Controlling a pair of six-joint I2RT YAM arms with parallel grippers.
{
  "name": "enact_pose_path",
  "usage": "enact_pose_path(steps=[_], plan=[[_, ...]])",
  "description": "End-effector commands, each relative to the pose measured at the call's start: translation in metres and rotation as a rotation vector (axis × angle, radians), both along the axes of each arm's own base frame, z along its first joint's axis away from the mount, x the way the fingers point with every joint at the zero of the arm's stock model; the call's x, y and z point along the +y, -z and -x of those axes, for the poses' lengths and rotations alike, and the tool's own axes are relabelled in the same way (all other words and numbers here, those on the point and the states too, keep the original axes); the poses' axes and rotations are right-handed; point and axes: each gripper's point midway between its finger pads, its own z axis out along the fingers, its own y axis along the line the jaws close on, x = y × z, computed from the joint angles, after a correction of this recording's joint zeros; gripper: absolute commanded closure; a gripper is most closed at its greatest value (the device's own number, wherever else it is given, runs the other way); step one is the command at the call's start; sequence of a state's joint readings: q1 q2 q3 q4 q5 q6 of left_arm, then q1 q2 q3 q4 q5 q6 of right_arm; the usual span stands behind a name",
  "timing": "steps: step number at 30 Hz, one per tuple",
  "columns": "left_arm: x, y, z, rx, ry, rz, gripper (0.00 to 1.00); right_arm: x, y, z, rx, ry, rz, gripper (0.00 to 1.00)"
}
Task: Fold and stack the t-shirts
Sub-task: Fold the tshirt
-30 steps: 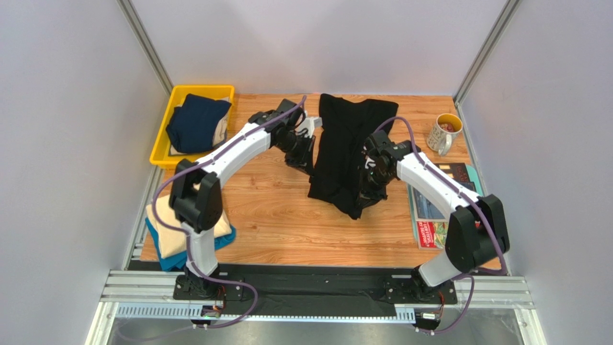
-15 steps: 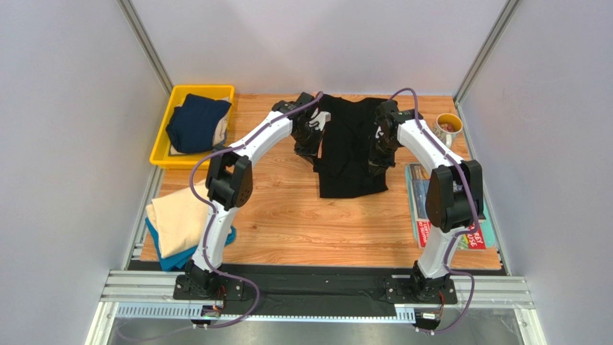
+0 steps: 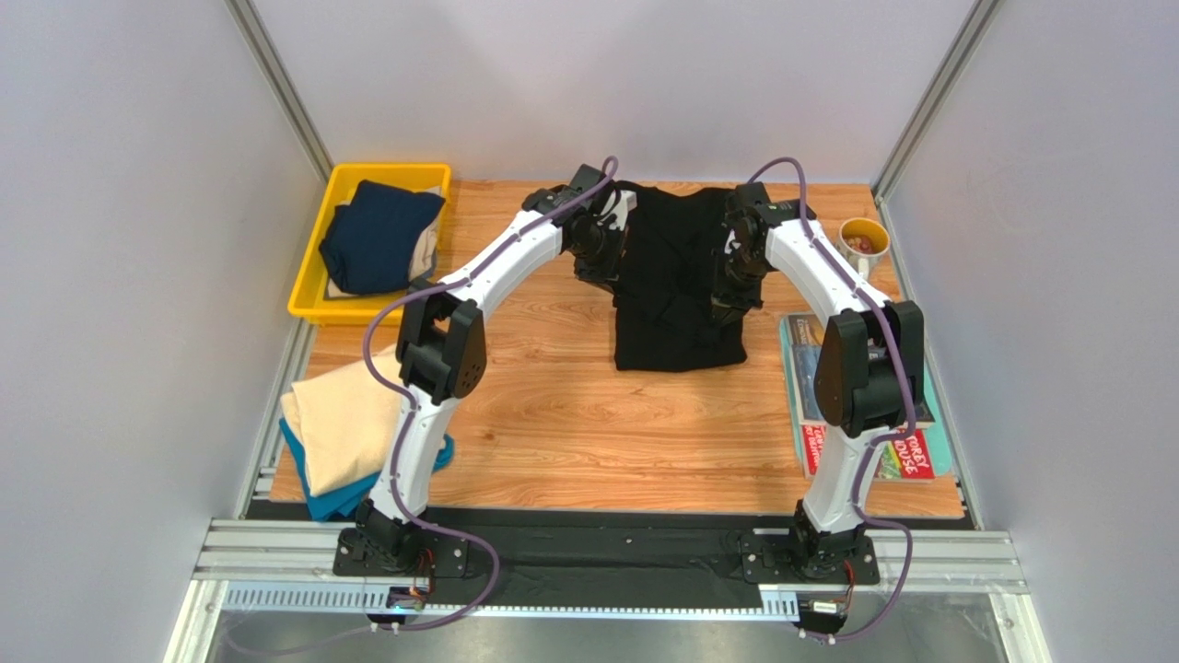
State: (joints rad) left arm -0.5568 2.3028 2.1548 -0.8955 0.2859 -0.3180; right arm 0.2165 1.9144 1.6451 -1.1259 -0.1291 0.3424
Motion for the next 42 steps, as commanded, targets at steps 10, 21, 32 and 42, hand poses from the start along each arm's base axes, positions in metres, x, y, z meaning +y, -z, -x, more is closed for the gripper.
enact_pose_path(steps=[10,21,32,42], plan=[[-0.025,0.003,-0.047,-0.158,-0.011,0.038,1.00,-0.019,-0.003,-0.037,-0.121,0.024,0.071,1.00],[-0.021,0.009,-0.069,-0.226,-0.045,-0.004,1.00,-0.017,0.016,-0.072,-0.120,0.008,0.056,1.00],[-0.019,0.019,-0.079,-0.231,-0.052,-0.008,0.87,-0.023,0.035,-0.100,-0.126,0.039,0.047,0.66],[-0.003,0.025,-0.088,-0.249,-0.098,-0.062,0.65,-0.047,0.032,-0.119,-0.182,0.172,0.023,0.58]])
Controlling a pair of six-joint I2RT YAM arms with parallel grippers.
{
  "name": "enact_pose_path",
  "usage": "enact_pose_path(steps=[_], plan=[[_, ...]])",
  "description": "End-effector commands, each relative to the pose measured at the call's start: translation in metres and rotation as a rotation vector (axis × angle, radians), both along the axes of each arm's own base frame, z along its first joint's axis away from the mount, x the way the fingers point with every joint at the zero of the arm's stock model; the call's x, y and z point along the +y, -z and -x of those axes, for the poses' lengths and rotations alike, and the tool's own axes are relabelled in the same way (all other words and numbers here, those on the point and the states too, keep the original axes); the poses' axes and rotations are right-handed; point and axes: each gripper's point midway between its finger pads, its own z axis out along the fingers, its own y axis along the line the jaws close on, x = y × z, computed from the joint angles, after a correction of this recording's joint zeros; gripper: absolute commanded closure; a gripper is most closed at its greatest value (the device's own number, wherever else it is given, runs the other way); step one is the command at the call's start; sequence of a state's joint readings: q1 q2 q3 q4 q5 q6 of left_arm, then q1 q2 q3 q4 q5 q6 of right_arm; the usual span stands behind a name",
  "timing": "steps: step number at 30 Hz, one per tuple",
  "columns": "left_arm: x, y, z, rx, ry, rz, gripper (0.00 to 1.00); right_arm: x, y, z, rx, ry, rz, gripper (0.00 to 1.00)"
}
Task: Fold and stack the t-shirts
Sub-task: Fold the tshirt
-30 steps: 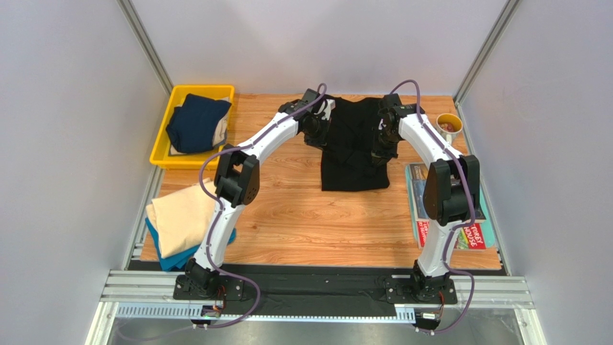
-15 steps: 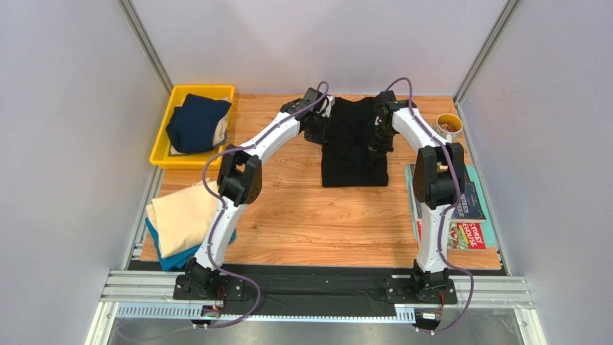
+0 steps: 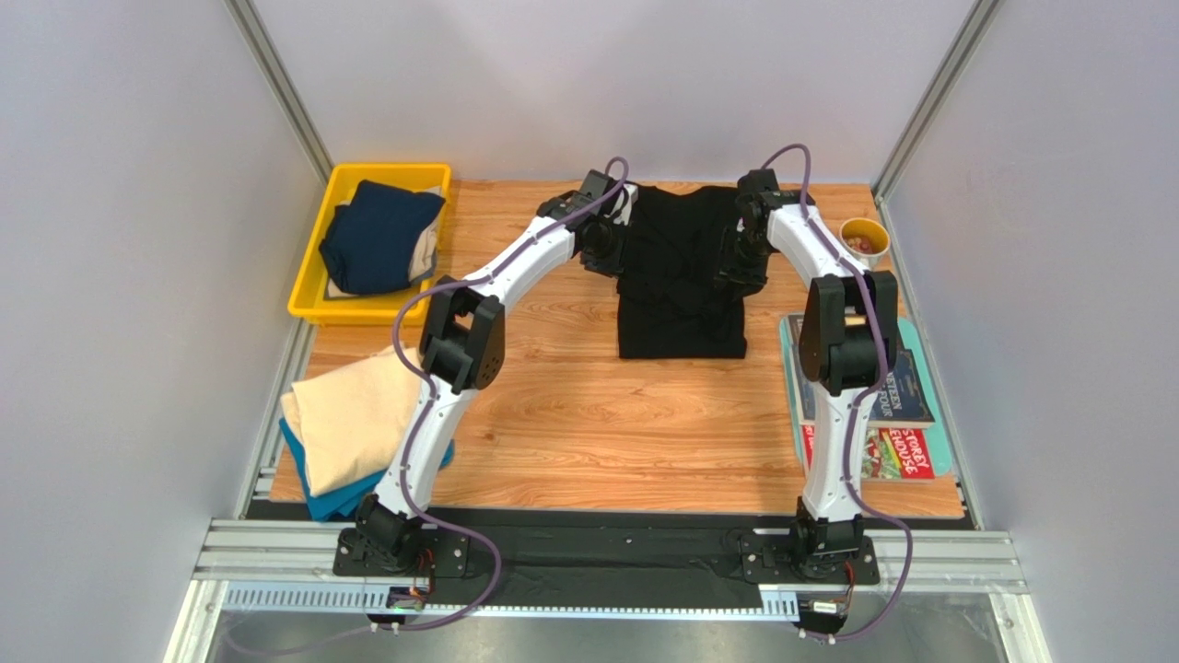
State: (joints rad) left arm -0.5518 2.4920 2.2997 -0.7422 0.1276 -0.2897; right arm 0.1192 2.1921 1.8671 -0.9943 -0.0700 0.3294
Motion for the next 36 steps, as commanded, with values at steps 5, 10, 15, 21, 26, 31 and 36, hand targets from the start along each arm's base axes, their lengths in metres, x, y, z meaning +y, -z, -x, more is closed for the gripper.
enact_pose_path(steps=[5,10,15,21,26,31,36], plan=[[0.020,-0.032,-0.018,-0.092,-0.055,-0.016,0.65,-0.012,-0.016,-0.035,-0.105,0.094,-0.067,0.58],[0.014,-0.042,0.022,-0.031,0.024,0.074,0.65,-0.013,-0.019,-0.028,-0.100,0.100,-0.074,0.57],[-0.007,-0.030,0.063,0.022,0.116,0.106,0.65,-0.016,-0.047,0.000,-0.137,0.090,-0.070,0.56],[-0.036,-0.038,0.088,0.031,0.189,0.143,0.65,-0.005,-0.059,0.048,-0.133,0.050,-0.096,0.55],[-0.050,-0.039,0.087,0.040,0.212,0.177,0.65,-0.011,-0.068,0.065,-0.148,0.067,-0.072,0.55],[-0.059,-0.014,0.086,0.093,0.212,0.182,0.66,-0.004,-0.070,0.072,-0.135,0.045,-0.105,0.55],[-0.063,0.012,0.088,0.124,0.210,0.165,0.67,0.012,-0.049,0.074,-0.097,0.000,-0.115,0.55]])
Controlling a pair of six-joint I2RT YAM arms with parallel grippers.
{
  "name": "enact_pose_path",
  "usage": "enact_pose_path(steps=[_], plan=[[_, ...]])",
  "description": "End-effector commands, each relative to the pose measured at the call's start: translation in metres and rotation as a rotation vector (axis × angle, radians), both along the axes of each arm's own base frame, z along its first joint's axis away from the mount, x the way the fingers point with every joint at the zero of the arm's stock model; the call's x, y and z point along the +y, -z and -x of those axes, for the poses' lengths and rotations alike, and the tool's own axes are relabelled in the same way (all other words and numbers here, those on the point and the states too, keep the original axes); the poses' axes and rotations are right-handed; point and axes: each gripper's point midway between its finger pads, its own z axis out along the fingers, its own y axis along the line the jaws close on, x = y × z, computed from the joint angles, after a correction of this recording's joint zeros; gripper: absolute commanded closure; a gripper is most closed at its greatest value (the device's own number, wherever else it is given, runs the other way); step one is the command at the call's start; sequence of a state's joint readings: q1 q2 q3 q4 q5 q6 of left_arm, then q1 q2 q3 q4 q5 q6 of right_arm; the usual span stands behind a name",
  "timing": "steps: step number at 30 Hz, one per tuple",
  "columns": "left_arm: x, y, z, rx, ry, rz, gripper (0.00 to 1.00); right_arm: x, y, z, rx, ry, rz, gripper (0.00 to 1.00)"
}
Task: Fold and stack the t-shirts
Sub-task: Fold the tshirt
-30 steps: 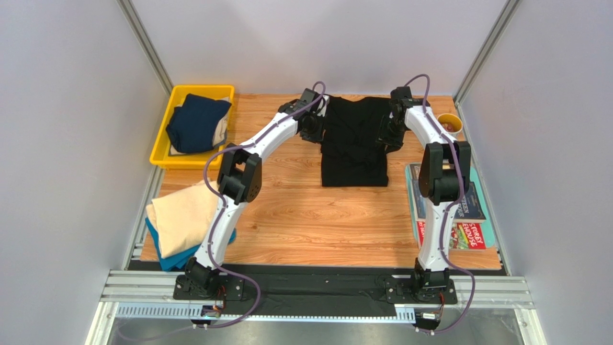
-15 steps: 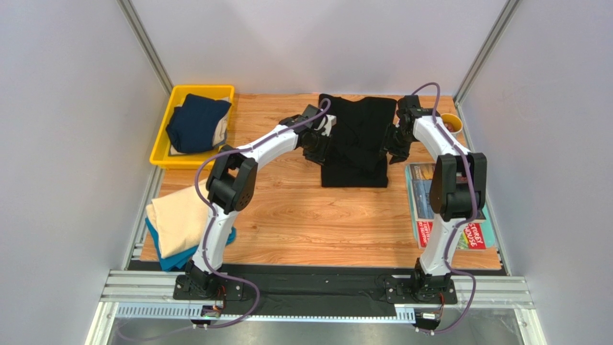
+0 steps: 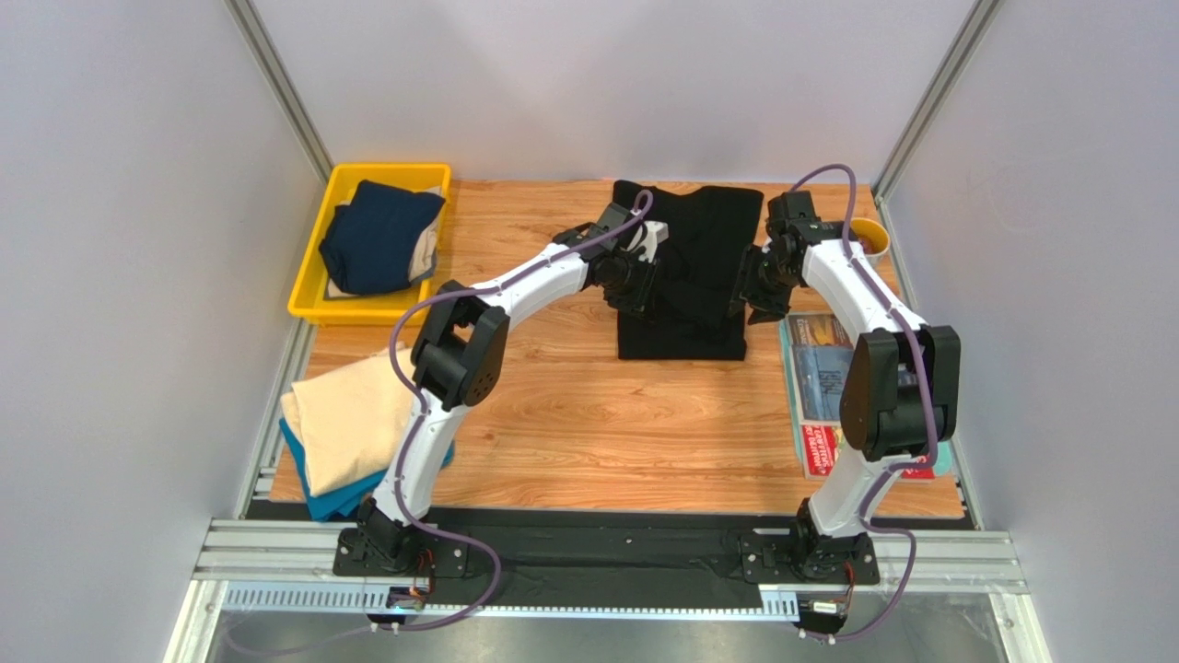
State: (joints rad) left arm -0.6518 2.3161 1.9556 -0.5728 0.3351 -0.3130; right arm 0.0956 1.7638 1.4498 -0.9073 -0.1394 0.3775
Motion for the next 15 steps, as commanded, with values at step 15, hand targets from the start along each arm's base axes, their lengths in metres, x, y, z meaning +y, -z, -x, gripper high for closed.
enact_pose_path(steps=[15], plan=[[0.006,0.063,0.016,0.109,0.005,-0.089,0.77,0.007,0.107,0.006,0.252,-0.045,0.113,0.63]])
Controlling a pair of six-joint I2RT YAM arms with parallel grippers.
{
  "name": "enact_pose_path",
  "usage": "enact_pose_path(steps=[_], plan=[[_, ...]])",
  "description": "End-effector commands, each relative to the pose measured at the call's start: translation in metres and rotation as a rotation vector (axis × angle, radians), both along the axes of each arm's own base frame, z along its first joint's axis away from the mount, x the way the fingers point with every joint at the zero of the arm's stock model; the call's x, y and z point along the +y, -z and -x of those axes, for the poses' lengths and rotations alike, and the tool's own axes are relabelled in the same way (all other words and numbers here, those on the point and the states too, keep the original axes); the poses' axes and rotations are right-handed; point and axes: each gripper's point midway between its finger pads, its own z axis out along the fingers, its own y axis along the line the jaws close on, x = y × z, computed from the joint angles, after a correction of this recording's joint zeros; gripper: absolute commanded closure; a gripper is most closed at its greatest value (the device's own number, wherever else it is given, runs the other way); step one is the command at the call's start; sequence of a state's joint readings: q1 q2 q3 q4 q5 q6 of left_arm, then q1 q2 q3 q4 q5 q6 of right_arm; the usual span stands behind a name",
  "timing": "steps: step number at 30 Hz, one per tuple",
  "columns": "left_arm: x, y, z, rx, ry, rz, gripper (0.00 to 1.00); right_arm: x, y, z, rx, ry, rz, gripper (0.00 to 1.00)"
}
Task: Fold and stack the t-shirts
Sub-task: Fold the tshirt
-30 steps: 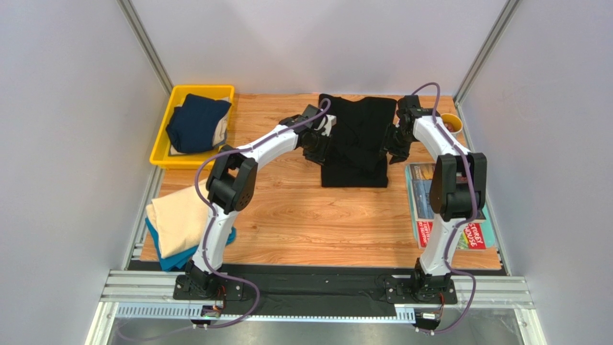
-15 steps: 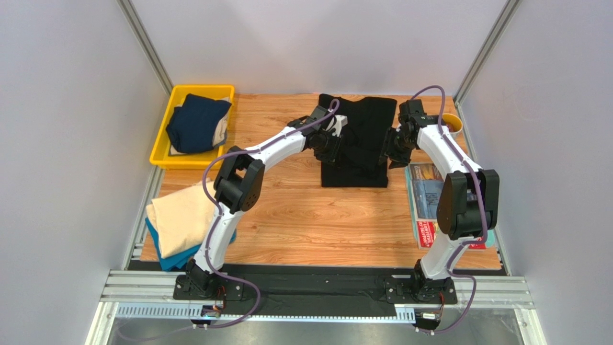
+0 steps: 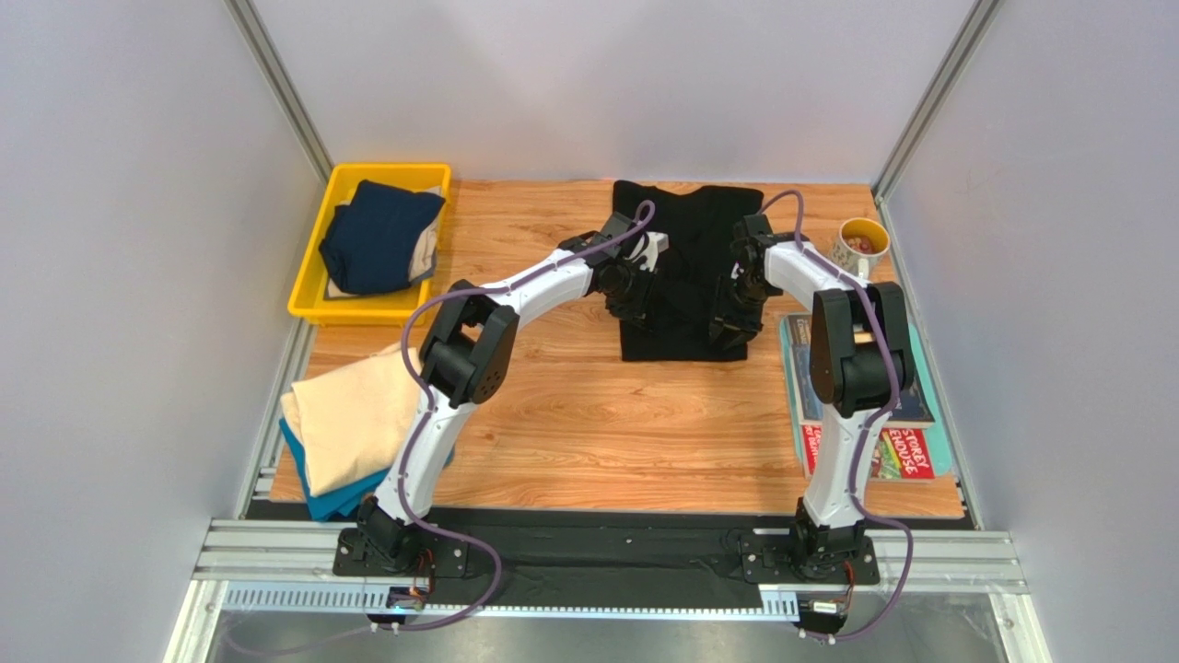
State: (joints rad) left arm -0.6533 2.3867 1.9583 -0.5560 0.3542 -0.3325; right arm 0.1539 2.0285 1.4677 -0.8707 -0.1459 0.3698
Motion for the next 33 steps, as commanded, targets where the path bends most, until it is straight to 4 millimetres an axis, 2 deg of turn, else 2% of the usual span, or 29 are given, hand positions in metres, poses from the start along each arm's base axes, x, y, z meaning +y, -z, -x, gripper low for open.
enact_pose_path(steps=[1,4,5,8,14,23,24,28,29,31,33], plan=[[0.011,0.029,0.013,0.048,0.008,-0.081,0.84,-0.019,0.021,0.009,0.061,0.013,0.110,0.65],[0.019,0.027,0.021,0.067,0.013,-0.116,1.00,-0.024,0.022,0.023,0.085,0.011,0.129,0.70],[0.023,0.025,0.023,0.074,0.013,-0.126,1.00,-0.024,0.026,0.033,0.109,0.006,0.129,0.70],[0.031,0.019,0.038,0.115,0.019,-0.144,1.00,-0.022,0.021,0.047,0.133,0.000,0.105,0.70],[0.046,0.016,0.069,0.218,0.049,-0.172,1.00,-0.008,0.007,0.069,0.173,-0.035,0.076,0.69],[0.096,0.011,0.124,0.342,0.083,-0.310,1.00,0.038,-0.009,0.112,0.211,-0.122,0.040,0.69],[0.098,0.006,0.126,0.332,0.090,-0.308,1.00,0.047,-0.011,0.120,0.216,-0.139,0.029,0.69],[0.113,0.001,0.135,0.332,0.097,-0.348,1.00,0.058,-0.014,0.149,0.257,-0.167,0.035,0.69],[0.118,0.002,0.140,0.341,0.099,-0.361,1.00,0.062,-0.020,0.153,0.245,-0.169,0.023,0.69],[0.120,-0.005,0.144,0.337,0.106,-0.353,1.00,0.068,-0.025,0.161,0.229,-0.173,0.018,0.65],[0.123,-0.009,0.148,0.332,0.109,-0.349,1.00,0.073,-0.036,0.160,0.187,-0.170,0.001,0.58]])
